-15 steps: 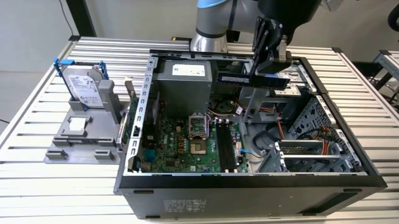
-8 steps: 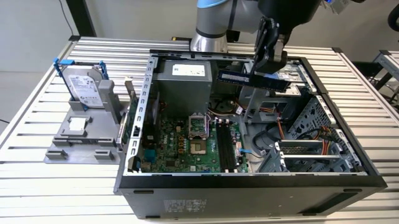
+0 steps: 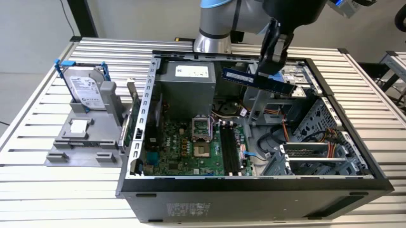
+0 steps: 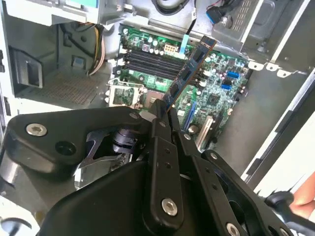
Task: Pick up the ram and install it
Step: 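Insert the ram into the slot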
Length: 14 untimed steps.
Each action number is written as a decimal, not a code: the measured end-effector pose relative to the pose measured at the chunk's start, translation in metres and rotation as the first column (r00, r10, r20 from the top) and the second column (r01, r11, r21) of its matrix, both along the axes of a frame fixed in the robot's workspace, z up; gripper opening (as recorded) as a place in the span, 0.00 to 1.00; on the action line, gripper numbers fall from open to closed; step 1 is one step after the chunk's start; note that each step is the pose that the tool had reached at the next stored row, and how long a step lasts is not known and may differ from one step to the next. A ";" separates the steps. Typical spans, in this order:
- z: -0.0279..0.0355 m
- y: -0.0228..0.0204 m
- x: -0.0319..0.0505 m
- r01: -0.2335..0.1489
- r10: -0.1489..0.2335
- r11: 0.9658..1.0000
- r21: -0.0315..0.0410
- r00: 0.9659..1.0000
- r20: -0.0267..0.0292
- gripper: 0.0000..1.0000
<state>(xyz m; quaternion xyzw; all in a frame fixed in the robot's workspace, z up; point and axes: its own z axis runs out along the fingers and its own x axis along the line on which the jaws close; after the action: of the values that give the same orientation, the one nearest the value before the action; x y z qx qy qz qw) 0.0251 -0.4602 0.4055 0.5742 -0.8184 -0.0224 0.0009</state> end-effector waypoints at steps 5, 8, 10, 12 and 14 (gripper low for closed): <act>0.0000 0.0000 0.0000 0.085 -0.085 0.996 0.000 0.996 0.000 0.00; 0.0000 0.0000 0.0000 0.133 -0.133 0.991 0.000 0.991 0.000 0.00; 0.0000 0.0000 0.0000 0.165 -0.165 0.986 0.000 0.986 0.000 0.00; 0.0000 0.0000 0.0000 0.196 -0.196 0.981 0.000 0.981 0.000 0.00; 0.0000 0.0000 0.0000 0.226 -0.226 0.974 0.000 0.974 0.000 0.00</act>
<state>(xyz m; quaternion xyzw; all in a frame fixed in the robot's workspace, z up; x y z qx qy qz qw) 0.0251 -0.4602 0.4055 0.4774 -0.8784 -0.0224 -0.0017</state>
